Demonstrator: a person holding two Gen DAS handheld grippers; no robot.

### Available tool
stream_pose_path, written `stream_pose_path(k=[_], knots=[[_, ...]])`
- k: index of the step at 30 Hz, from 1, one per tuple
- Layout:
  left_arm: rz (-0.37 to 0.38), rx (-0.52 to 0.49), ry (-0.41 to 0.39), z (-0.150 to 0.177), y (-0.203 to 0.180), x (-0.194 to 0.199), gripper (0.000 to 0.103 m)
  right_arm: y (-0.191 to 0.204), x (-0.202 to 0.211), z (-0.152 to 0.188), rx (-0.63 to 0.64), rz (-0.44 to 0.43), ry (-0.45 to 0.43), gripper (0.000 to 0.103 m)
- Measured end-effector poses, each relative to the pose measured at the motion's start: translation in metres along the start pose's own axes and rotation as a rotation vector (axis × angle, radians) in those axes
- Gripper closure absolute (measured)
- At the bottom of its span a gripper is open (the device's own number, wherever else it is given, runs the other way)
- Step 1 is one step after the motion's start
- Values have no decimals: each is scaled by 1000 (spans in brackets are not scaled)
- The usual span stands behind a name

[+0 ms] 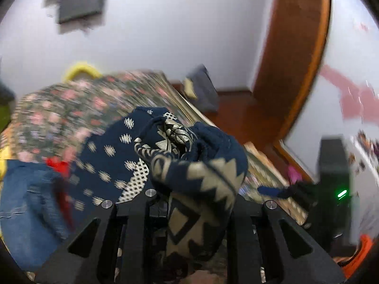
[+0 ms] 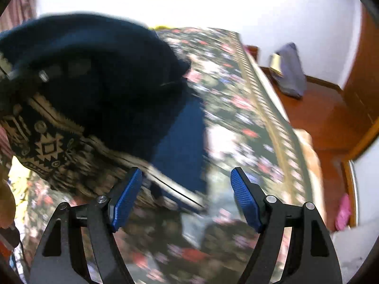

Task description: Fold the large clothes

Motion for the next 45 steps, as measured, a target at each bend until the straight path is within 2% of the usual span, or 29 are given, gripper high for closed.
stream_pose_path(k=[4, 6, 8, 10, 13, 15, 17, 19, 20, 21, 24, 27, 30, 34, 40, 42, 45], knots=[[24, -13, 174, 14, -14, -56, 84, -28, 1, 22, -57, 19, 32, 29], [54, 1, 202, 19, -11, -65, 84, -35, 4, 28, -73, 17, 35, 29], [67, 11, 194, 22, -10, -57, 84, -42, 9, 32, -83, 12, 31, 29], [54, 3, 196, 20, -11, -47, 77, -45, 19, 37, -87, 14, 20, 29], [19, -41, 198, 15, -10, -27, 65, -44, 32, 35, -89, 7, -8, 29], [17, -41, 174, 16, -8, -8, 48, -42, 41, 29, -82, -9, -40, 29], [39, -29, 105, 18, 0, 20, 42, -35, 51, 30, -64, -24, -75, 29], [48, -1, 45, 18, 10, 43, 27, -24, 64, 25, -38, -31, -111, 29], [35, 22, 12, 19, 17, 55, 16, -18, 68, 23, -27, -36, -124, 29], [19, 40, -12, 18, 23, 62, 10, -11, 73, 23, -15, -41, -139, 29], [-54, 74, -40, 22, 43, 76, 9, 11, 82, 14, 22, -77, -186, 29], [-150, 89, -2, 31, 65, 68, 9, 26, 80, 6, 51, -117, -193, 29], [-205, 89, 67, 48, 81, 48, 9, 40, 64, -3, 70, -126, -172, 29], [-191, 82, 166, 72, 86, 16, 9, 44, 32, -7, 64, -129, -98, 29], [-125, 115, 203, 88, 80, -8, 8, 16, -11, 9, 25, -69, 31, 29], [-140, 100, 216, 91, 74, -16, 5, 7, -23, 15, 24, -43, 74, 29], [-166, 70, 188, 95, 66, -12, 5, 3, -20, 22, 17, -39, 87, 29]])
Point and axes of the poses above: each gripper's, at about its wrist camera, not at the fingertips, and x roughly against the way its jaws point, y to its left, z to its underside, the point moved 1 cm from there along -x, roughly the way its jaws point, and after that the axes turned 13 degrees about y, right-handed, at the moved point
